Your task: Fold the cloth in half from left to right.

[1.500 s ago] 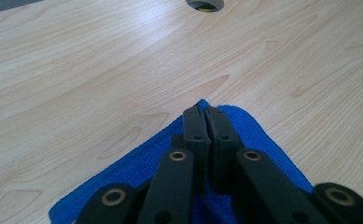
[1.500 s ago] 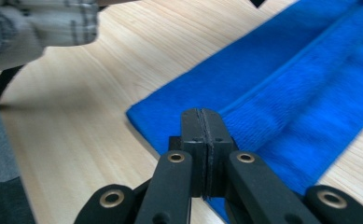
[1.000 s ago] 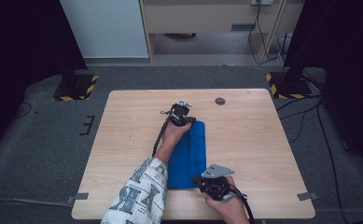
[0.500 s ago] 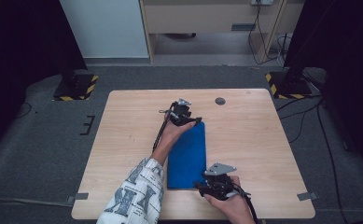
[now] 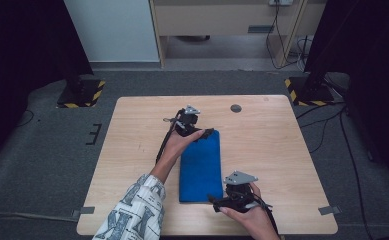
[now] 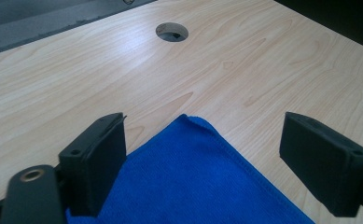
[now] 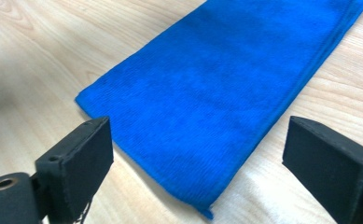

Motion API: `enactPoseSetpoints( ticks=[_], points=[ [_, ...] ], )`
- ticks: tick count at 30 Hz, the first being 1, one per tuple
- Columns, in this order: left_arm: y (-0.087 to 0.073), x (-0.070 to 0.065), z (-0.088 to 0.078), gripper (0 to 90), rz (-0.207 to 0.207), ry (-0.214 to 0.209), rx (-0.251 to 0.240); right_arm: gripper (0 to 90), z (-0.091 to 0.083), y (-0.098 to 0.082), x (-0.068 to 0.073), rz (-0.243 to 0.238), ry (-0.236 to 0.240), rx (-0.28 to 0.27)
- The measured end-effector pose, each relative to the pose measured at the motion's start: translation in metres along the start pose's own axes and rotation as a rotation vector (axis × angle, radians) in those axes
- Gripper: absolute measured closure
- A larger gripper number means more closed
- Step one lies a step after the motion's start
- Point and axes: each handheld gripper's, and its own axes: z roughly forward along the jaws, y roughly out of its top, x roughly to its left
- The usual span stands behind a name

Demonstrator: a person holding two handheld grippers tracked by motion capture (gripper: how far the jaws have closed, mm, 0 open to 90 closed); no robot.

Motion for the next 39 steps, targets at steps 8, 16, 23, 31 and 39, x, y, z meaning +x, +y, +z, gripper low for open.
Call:
enactPoseSetpoints(
  ticks=[8,16,23,31,39],
  points=[
    [-0.014,0.005,-0.019,8.4,0.002,0.009,-0.001,6.8,0.012,0.011,-0.024,-0.006,-0.039,-0.012],
    [-0.025,0.016,-0.033,7.8,-0.012,0.070,0.028,7.2,0.024,0.021,-0.042,-0.039,-0.087,0.026],
    [-0.033,0.016,-0.047,7.8,0.008,0.104,0.059,8.5,0.038,0.035,-0.057,-0.049,-0.105,0.029],
    [-0.041,0.019,-0.060,7.8,-0.021,0.124,0.068,9.9,0.053,0.055,-0.069,-0.064,-0.125,0.044],
    [-0.040,0.021,-0.070,8.3,-0.057,0.115,0.038,12.3,0.061,0.077,-0.082,-0.085,-0.153,0.047]
  ],
)
